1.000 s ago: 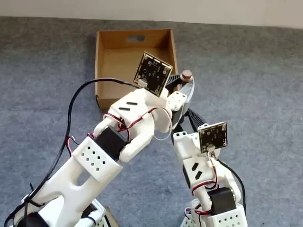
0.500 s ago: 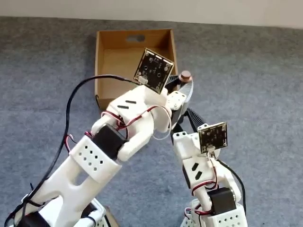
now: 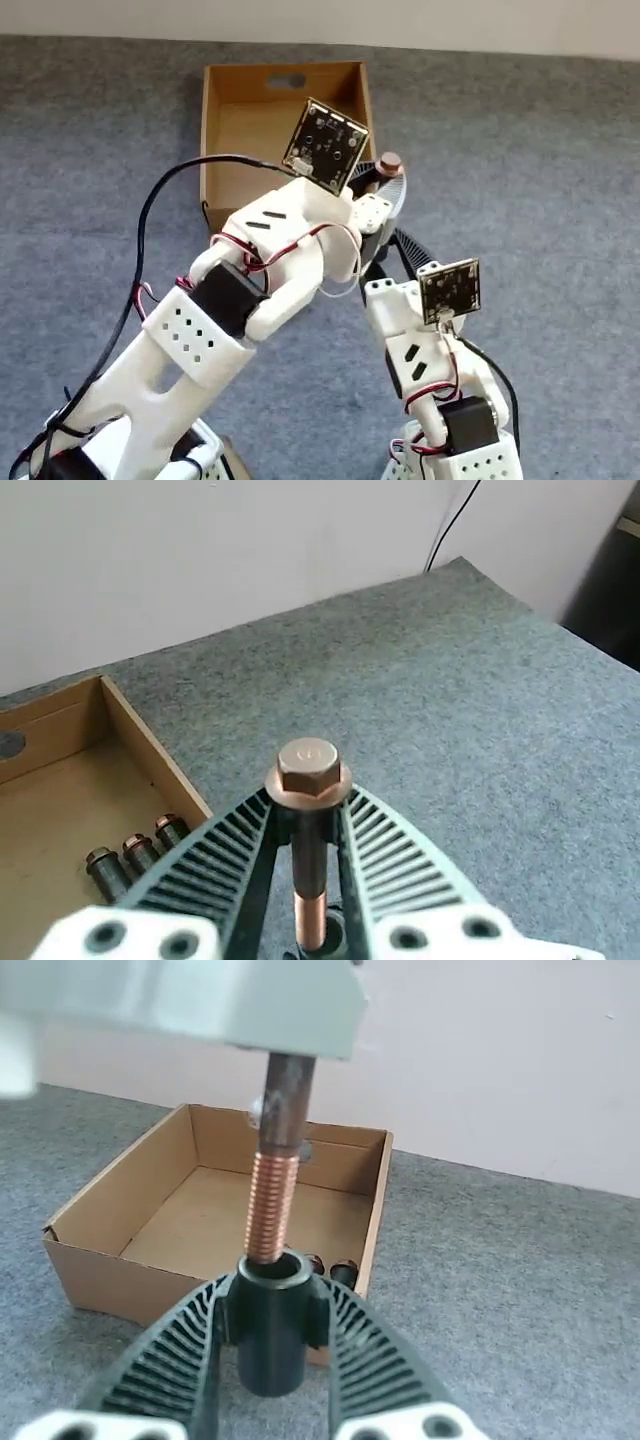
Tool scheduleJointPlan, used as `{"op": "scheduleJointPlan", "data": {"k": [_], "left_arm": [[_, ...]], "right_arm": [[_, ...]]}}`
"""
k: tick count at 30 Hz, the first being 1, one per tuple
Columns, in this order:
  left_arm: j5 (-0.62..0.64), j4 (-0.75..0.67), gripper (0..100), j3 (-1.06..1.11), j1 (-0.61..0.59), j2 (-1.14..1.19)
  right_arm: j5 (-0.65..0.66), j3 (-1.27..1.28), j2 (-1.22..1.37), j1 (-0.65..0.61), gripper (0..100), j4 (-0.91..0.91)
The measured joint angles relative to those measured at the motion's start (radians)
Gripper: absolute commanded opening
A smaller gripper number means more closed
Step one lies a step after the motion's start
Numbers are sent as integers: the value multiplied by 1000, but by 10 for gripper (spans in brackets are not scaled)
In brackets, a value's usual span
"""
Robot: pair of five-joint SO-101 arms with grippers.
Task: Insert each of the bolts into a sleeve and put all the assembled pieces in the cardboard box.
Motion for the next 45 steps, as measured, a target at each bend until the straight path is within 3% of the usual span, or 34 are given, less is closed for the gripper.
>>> {"op": "scheduleJointPlan", "data": {"k": [29,36,45], "left_arm": [[2,2,8,14,23,8],[160,8,8,14,-37,8],[176,6,8,57,-41,6]], "right_arm": [[0,0,-2,0,7,0],[0,0,-2,0,7,0],[0,0,0,0,7,0]]}}
